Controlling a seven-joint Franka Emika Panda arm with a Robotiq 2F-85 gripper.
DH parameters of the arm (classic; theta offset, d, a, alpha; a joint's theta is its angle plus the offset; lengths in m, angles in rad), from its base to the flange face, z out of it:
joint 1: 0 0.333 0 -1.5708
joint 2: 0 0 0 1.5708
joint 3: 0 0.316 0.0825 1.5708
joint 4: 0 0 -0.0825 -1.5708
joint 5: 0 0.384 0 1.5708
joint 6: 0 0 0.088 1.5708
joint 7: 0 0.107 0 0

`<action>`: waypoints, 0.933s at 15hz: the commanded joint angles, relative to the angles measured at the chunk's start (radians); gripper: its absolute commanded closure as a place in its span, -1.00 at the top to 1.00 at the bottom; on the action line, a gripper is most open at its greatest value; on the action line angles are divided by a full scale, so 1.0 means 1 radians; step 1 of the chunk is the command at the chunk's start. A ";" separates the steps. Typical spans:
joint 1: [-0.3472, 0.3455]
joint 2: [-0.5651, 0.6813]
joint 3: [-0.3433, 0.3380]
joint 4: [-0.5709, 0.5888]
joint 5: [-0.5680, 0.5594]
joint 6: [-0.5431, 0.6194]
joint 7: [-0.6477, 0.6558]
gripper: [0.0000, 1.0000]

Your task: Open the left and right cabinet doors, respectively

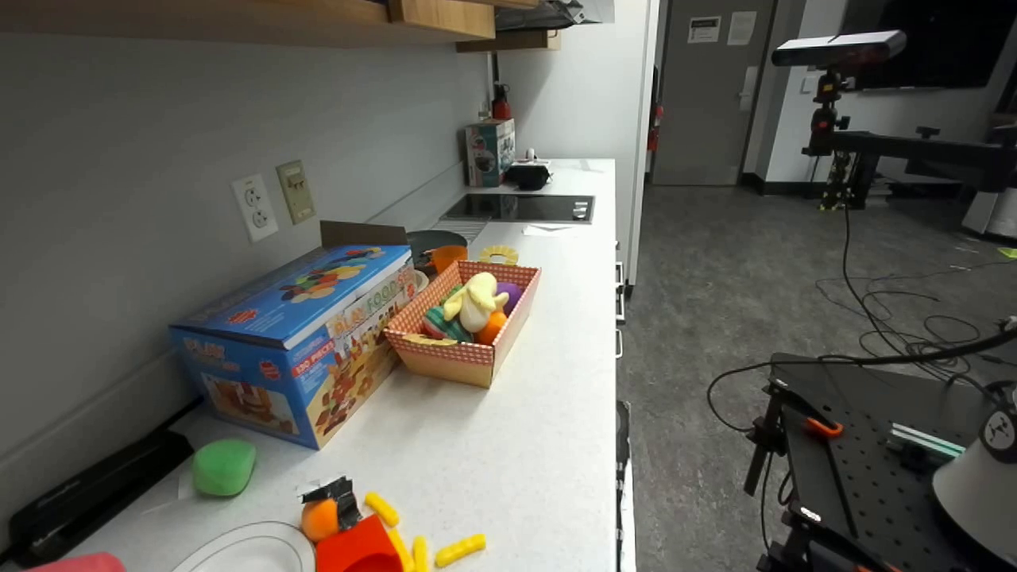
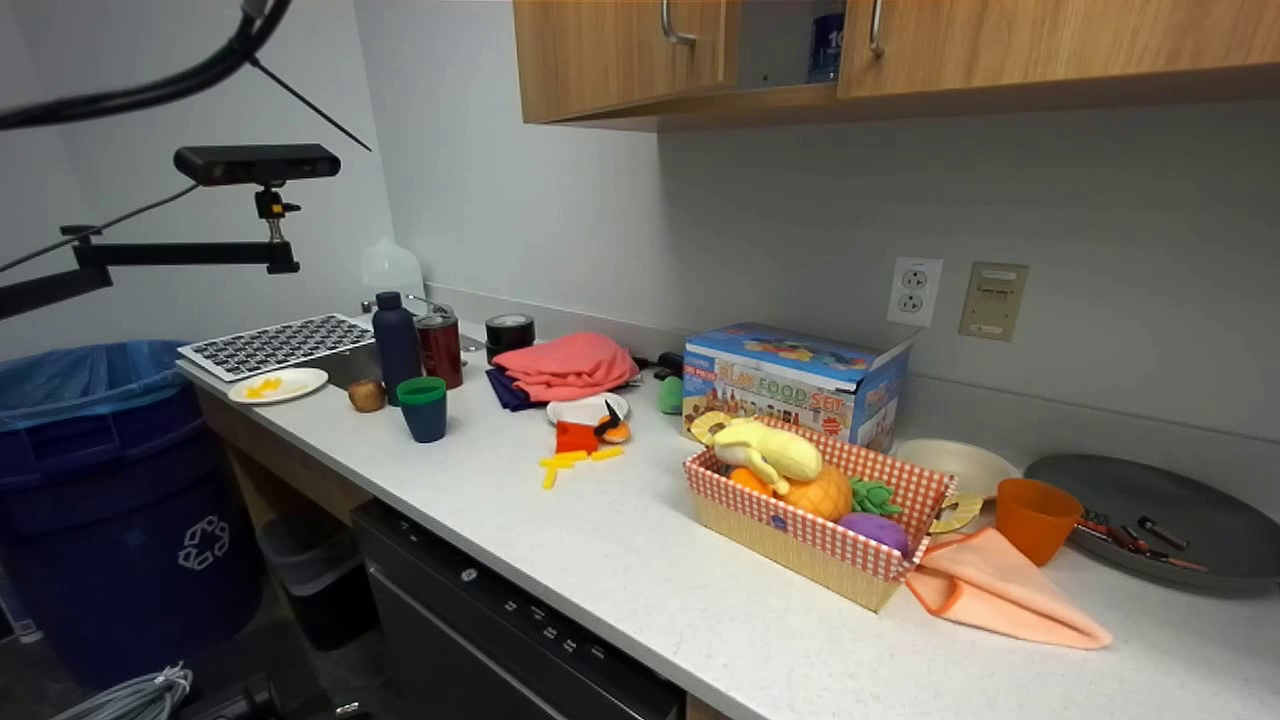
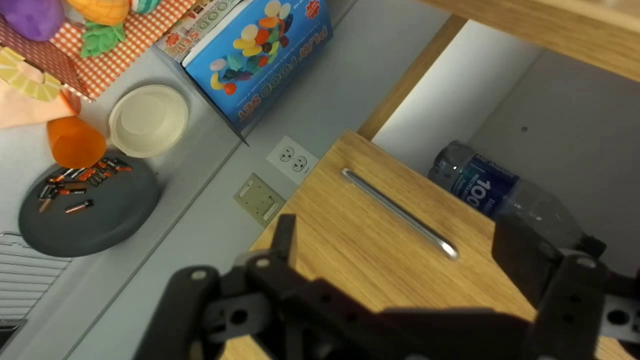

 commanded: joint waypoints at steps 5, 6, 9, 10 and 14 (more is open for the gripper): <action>0.023 0.043 0.035 0.057 0.090 -0.066 -0.018 1.00; 0.027 0.038 0.042 0.055 0.099 -0.081 -0.019 1.00; 0.032 0.028 0.055 0.056 0.123 -0.134 -0.018 1.00; 0.030 0.022 0.054 0.053 0.129 -0.153 -0.019 1.00; 0.023 -0.033 0.038 0.020 0.169 -0.274 -0.025 1.00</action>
